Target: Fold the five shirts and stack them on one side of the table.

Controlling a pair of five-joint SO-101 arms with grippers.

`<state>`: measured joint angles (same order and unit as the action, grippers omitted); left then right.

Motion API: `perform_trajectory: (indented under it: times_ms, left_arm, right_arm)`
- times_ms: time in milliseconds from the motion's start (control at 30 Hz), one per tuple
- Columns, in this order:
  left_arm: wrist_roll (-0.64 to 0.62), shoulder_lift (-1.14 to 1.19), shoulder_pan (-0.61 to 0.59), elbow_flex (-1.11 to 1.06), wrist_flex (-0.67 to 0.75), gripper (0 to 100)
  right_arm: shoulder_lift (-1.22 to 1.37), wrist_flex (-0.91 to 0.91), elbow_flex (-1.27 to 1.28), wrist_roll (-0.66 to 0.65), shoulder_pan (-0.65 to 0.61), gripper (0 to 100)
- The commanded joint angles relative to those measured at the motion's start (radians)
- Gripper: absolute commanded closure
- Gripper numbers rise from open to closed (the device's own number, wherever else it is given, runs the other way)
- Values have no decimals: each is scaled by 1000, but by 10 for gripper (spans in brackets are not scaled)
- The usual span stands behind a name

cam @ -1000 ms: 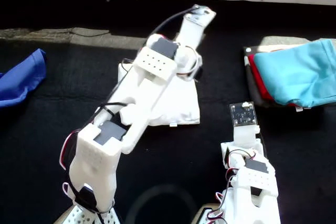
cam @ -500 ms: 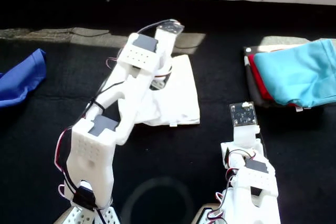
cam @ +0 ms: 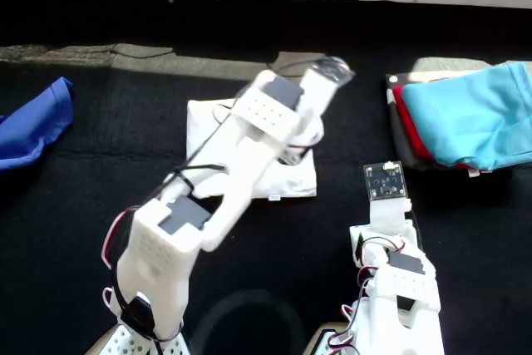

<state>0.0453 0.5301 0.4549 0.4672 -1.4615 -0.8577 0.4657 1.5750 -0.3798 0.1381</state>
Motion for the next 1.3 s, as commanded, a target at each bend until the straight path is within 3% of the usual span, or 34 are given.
perform_trajectory:
  times_ms: [0,133,300,667,900,1067,1267]
  left_arm:
    - [-3,-41,-134,35,-3,991]
    - [-9,48,-214,41,0,991]
    - [-29,127,-214,42,64,991]
    - [-89,-2,5,36,71,991]
    - [-89,-47,65,50,6,991]
    - [-87,-77,-19,74,-11,991]
    - [-87,-74,-101,54,94,991]
  right_arm:
    - [-2,-16,15,0,7,886]
    - [-2,-18,15,0,5,886]
    - [-2,-18,13,0,5,886]
    - [-2,-18,13,0,5,886]
    - [-2,-18,13,0,5,886]
    - [-2,-18,13,0,5,886]
    - [-2,-18,13,0,5,886]
